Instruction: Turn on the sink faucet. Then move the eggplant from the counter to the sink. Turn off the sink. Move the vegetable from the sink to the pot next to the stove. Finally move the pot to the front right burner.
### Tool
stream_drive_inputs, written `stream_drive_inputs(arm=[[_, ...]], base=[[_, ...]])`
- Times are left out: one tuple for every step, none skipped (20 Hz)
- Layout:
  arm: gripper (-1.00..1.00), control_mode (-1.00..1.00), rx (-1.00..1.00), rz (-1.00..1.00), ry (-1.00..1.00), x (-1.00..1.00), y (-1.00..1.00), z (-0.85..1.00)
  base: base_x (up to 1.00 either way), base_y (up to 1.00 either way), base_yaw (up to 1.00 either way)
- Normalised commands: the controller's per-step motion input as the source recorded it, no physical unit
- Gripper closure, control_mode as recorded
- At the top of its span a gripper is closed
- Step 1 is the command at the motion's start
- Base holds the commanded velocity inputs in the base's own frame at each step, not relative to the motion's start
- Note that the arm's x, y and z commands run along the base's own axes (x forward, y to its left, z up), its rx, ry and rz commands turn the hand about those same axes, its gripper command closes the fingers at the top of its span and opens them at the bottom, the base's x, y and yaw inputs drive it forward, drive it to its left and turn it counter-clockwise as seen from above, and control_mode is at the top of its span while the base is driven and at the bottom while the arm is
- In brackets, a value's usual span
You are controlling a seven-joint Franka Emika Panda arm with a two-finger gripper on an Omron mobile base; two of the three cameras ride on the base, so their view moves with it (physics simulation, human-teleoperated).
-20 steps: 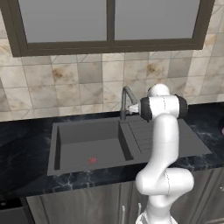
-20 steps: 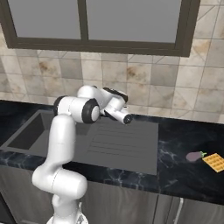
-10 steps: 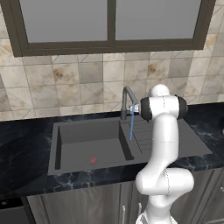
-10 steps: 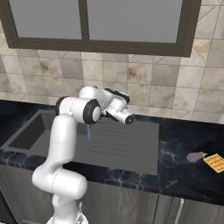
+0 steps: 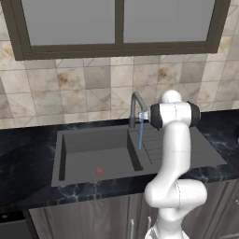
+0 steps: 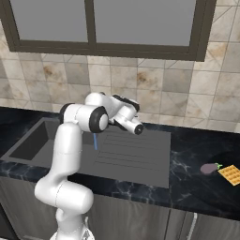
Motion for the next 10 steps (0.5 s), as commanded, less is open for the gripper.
stream_drive_inputs(arm=[[-1.00,-1.00,0.07,0.00,-0.02,-0.19,-0.14,0.18],[-1.00,-1.00,0.07,0.00,-0.01,-0.17,-0.19,0.24],[-1.00,-1.00,0.08,0.00,-0.01,-0.12,-0.24,0.21],[-1.00,-1.00,0.08,0.00,0.00,-0.12,-0.26,0.25],[-1.00,-1.00,0.08,0.00,0.00,-0.12,-0.23,0.28],[-1.00,-1.00,0.09,0.00,0.00,-0.17,-0.21,0.42],[-1.00,-1.00,0.08,0.00,0.00,-0.17,-0.20,0.50],[-1.00,-1.00,0.09,0.00,0.00,-0.22,-0.19,0.57],[-1.00,-1.00,0.07,0.00,0.00,-0.22,-0.17,0.61],[-1.00,-1.00,0.06,0.00,0.00,-0.24,-0.14,0.61]], base=[[0.00,0.00,0.00],[0.00,0.00,0.00],[0.00,0.00,0.00],[0.00,0.00,0.00],[0.00,0.00,0.00],[0.00,0.00,0.00],[0.00,0.00,0.00],[0.00,0.00,0.00],[0.00,0.00,0.00],[0.00,0.00,0.00]])
